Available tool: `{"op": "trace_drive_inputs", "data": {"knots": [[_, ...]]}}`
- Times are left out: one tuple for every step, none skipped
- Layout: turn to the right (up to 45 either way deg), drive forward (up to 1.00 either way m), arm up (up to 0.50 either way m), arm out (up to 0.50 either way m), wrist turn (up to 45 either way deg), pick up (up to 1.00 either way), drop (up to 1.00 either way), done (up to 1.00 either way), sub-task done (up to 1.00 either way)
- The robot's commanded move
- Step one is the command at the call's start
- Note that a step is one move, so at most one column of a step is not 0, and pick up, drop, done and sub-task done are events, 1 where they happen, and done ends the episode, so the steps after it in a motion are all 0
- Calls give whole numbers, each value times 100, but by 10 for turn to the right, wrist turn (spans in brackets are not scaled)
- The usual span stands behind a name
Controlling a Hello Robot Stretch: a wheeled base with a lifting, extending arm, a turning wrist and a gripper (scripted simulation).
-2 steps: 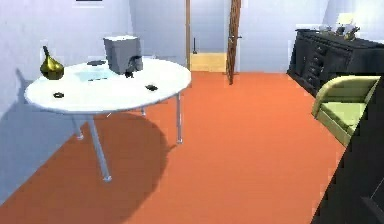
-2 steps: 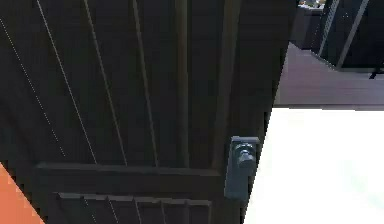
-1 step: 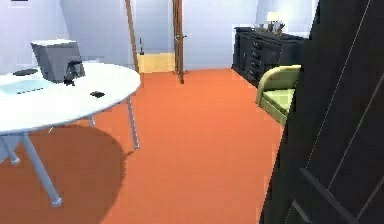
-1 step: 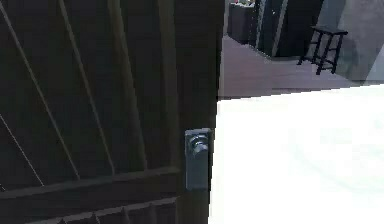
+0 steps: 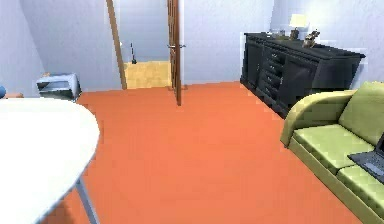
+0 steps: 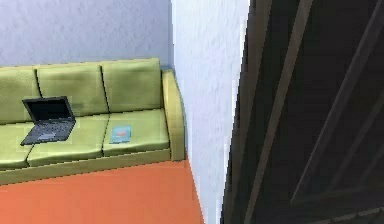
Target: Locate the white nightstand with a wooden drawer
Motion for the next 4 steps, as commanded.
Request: {"op": "trace_drive_inputs", "data": {"knots": [[60,0,0,0,0,0,0,0,0],[0,65,0,0,0,0,0,0,0],[-150,0,0,0,0,0,0,0,0],[0,65,0,0,0,0,0,0,0]]}}
